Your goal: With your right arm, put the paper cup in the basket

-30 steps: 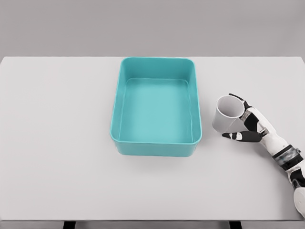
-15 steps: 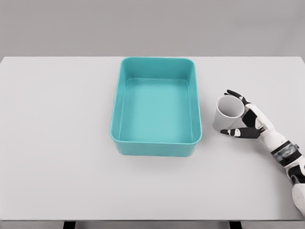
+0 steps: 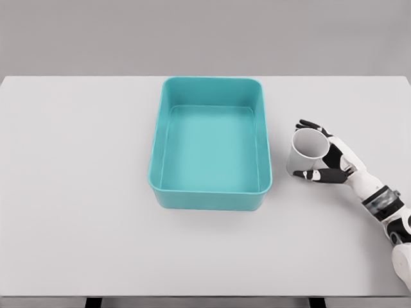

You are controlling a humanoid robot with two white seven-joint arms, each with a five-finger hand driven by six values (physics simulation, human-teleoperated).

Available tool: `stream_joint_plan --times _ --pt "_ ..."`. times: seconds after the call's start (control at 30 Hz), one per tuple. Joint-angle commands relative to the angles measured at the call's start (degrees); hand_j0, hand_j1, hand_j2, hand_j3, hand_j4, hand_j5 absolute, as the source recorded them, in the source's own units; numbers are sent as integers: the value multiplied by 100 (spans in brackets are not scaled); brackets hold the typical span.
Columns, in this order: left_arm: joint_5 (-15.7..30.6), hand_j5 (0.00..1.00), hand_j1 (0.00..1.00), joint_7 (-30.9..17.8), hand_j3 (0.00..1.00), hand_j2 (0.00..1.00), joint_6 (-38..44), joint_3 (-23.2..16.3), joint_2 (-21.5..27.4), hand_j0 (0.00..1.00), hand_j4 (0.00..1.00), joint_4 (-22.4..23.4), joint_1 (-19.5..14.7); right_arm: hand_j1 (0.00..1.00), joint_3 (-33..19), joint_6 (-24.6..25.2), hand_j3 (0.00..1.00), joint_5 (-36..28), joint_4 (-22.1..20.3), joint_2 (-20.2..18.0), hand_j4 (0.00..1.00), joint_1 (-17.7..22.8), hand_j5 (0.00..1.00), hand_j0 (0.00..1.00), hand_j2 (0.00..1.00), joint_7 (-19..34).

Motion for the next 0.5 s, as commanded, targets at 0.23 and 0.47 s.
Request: stream_joint_plan --times 0.23,0.47 --pt "0 100 100 -1 100 100 0 0 0 100 100 0 0 59 -9 1 59 -17 -10 -12 59 9 59 59 59 0" --pt "0 100 100 -1 100 100 0 0 0 100 100 0 0 57 -71 -7 57 -8 -106 -108 57 -9 57 57 57 0"
